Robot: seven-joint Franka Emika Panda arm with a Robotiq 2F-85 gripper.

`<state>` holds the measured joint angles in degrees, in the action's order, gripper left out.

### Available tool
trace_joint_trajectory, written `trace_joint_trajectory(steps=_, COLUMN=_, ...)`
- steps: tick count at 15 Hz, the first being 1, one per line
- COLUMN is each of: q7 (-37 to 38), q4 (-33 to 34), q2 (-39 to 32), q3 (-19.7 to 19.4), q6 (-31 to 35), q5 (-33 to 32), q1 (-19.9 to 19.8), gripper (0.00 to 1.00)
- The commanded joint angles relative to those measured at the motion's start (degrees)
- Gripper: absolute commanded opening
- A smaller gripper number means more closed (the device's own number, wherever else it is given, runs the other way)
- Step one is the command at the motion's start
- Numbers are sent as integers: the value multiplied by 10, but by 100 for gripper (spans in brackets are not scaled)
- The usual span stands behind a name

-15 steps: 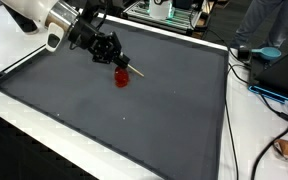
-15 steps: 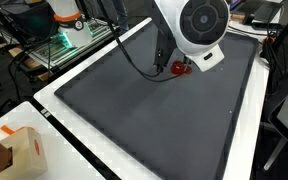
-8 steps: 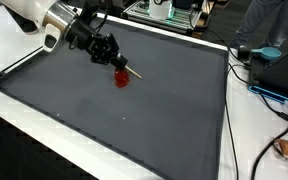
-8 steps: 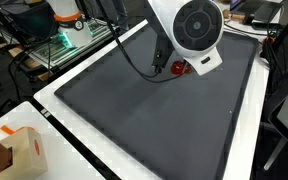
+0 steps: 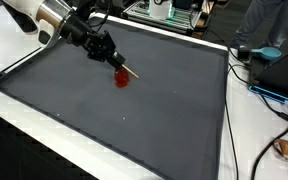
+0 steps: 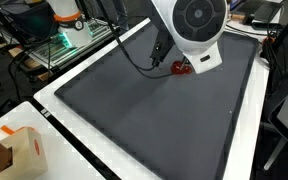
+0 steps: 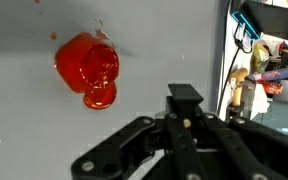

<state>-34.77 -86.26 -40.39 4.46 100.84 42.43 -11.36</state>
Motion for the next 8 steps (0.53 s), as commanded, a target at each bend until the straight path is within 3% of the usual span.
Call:
trace_joint_trajectory(steps=1, q7=51, q4=-16, q2=28, q3=-7, q6=7, q5=1, q1=4, gripper=3)
trace_joint_trajectory(steps=8, q7=171, q4=-13, q2=73, q3=-25, q6=7, q5=-66, q1=33, gripper=3)
